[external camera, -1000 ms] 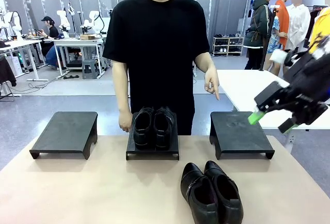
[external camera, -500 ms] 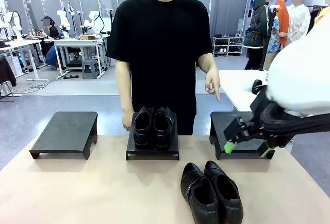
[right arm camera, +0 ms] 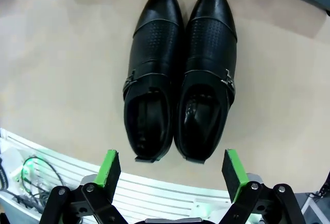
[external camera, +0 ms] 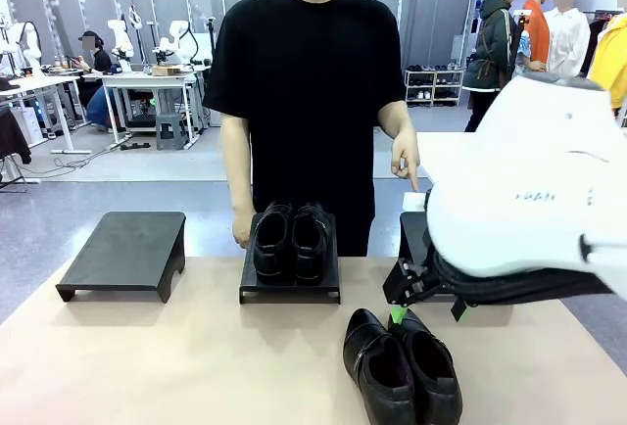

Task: Place the shoes on the stand as instructed by the person.
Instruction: Pick up another pair of Shoes and place it on the Shoes Stand indicated by the person.

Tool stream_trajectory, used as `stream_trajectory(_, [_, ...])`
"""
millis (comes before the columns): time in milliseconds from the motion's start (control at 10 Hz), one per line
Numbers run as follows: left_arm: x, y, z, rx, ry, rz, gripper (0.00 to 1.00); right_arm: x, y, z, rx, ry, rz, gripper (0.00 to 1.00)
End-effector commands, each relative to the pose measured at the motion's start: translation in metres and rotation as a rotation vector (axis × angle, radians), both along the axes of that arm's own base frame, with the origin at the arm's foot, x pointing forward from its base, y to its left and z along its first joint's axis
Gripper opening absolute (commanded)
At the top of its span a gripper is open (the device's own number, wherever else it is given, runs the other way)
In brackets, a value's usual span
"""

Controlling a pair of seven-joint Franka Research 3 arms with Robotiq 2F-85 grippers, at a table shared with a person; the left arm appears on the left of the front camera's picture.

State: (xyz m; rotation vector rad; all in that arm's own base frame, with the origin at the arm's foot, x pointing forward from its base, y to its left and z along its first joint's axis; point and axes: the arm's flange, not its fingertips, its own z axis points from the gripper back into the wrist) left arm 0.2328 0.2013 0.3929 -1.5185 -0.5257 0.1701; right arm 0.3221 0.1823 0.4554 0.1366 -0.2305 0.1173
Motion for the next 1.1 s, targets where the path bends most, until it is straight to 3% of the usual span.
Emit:
stream_trajectory(0, [-0.001,0.0,0.001,-0.01,-0.015,-0.005,1.0,-0.008,0.0,-0.032,-0.039,-0.001,-0.041,1.0])
stream_trajectory(1000, [-0.001,0.0,0.001,-0.01,-0.015,-0.005,1.0,-0.006,0.014,-0.11,-0.111,0.104,0.022,1.0])
